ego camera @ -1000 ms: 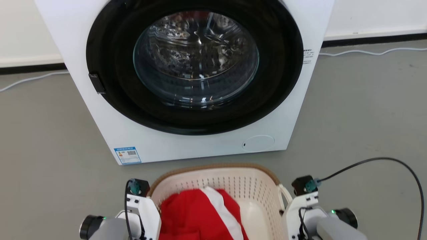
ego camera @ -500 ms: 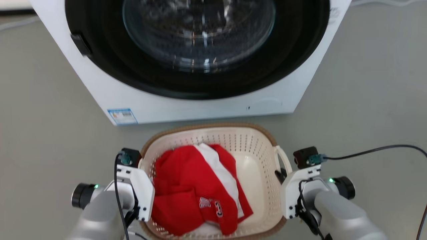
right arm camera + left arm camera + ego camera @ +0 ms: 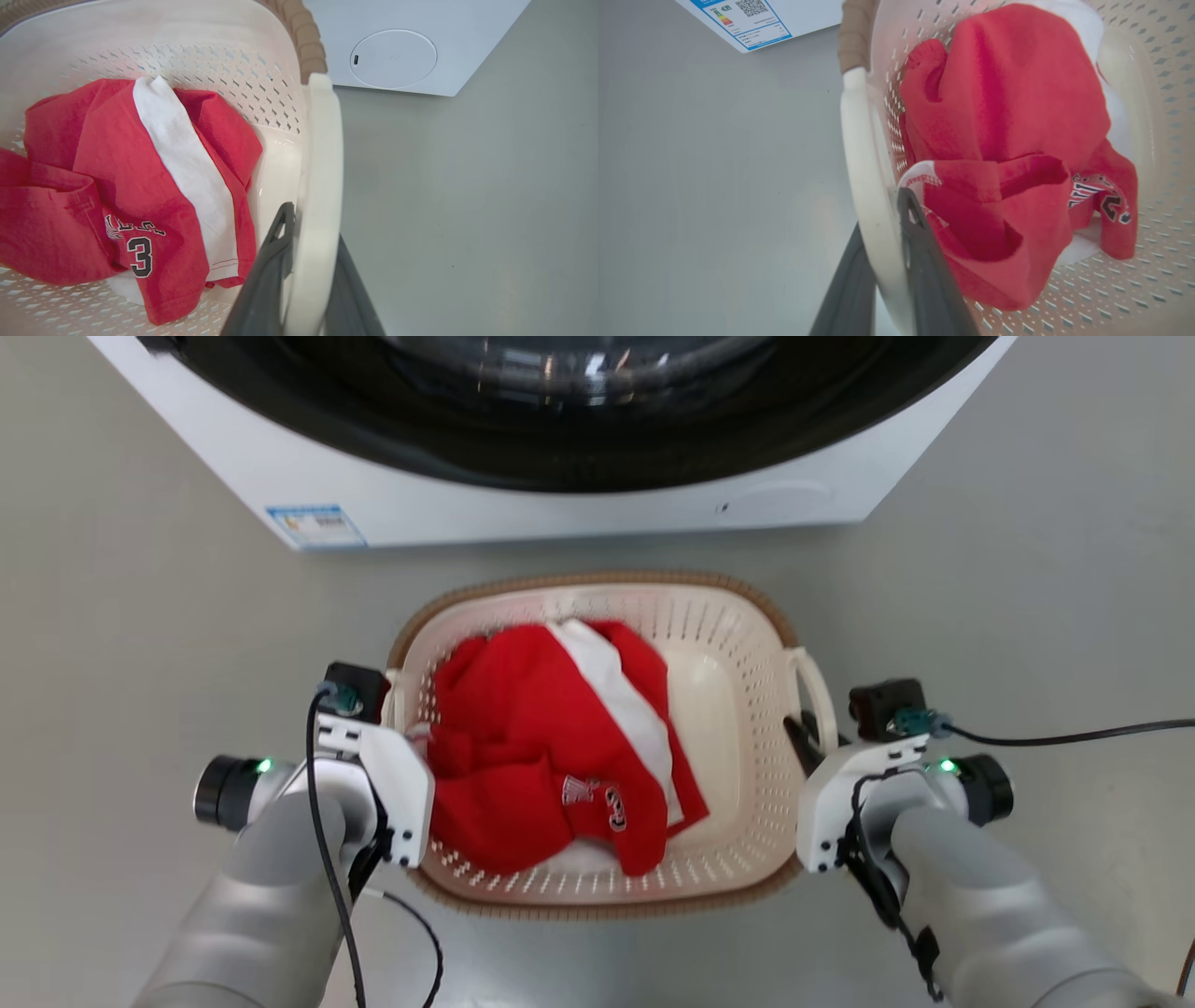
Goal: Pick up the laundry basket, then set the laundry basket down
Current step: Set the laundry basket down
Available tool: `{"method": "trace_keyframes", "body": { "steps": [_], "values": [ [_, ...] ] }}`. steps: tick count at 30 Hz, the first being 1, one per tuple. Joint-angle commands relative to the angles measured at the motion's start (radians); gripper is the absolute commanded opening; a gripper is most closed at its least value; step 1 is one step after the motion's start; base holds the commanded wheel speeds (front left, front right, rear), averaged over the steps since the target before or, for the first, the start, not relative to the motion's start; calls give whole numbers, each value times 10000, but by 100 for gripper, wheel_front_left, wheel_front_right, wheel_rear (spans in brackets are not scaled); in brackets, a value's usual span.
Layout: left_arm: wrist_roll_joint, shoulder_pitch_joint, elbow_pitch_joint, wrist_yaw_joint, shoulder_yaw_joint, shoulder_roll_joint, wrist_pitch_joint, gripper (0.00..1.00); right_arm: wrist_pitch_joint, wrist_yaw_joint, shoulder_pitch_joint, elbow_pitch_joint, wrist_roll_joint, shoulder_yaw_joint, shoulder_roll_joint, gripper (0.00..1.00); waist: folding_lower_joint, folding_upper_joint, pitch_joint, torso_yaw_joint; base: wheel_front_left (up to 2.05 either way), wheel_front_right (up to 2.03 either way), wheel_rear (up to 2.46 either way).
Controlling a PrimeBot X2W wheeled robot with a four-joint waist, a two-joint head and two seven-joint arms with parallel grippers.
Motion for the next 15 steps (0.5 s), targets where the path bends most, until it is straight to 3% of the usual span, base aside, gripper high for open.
{"method": "trace_keyframes", "body": {
  "steps": [1,15],
  "values": [
    [112,-375,-39,189,109,498,-176,0,-373,85,-203,5,-264,4,19,0,0,-1,555,158,0,0,0],
    [80,-1459,-12,283,78,629,-1154,0,-674,85,-1308,295,-1389,-860,19,0,0,-1,2345,364,0,0,0]
  ]
}}
